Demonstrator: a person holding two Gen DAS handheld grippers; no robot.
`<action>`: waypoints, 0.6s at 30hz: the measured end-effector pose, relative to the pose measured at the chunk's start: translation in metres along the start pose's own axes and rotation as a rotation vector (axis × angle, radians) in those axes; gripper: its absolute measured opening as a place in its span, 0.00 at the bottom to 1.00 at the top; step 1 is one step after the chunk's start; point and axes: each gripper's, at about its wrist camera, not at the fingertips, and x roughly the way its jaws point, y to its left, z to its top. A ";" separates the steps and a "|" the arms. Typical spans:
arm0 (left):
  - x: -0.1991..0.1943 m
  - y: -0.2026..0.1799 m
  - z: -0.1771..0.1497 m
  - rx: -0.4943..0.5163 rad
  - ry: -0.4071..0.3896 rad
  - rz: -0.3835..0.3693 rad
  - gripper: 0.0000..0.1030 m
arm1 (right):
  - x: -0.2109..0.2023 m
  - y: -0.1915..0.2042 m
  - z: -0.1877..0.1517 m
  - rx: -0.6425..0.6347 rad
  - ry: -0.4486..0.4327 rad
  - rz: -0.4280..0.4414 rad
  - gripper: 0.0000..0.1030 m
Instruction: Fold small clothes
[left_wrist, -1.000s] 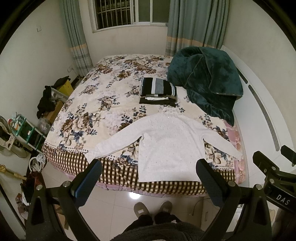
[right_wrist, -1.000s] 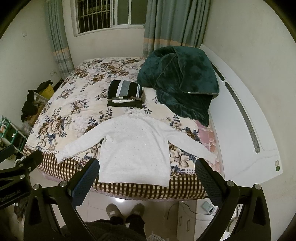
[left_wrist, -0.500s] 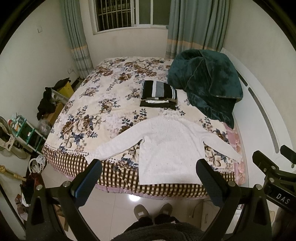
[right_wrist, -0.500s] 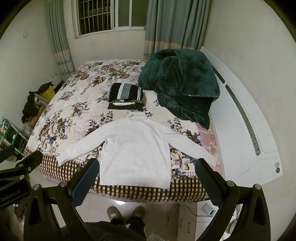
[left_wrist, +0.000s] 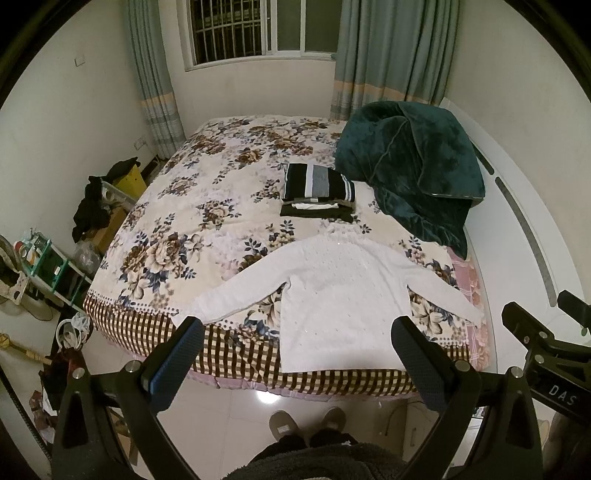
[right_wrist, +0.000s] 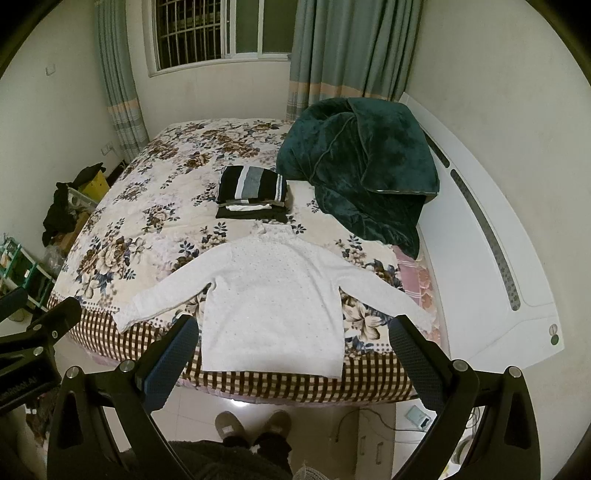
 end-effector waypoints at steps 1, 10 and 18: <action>0.002 0.001 0.003 0.001 0.004 -0.002 1.00 | 0.000 0.000 0.000 0.000 0.000 -0.003 1.00; 0.049 0.011 0.007 0.031 -0.020 0.011 1.00 | 0.055 0.001 0.010 0.079 0.053 -0.002 1.00; 0.191 -0.040 0.026 0.079 0.062 0.096 1.00 | 0.239 -0.126 -0.030 0.411 0.181 -0.069 1.00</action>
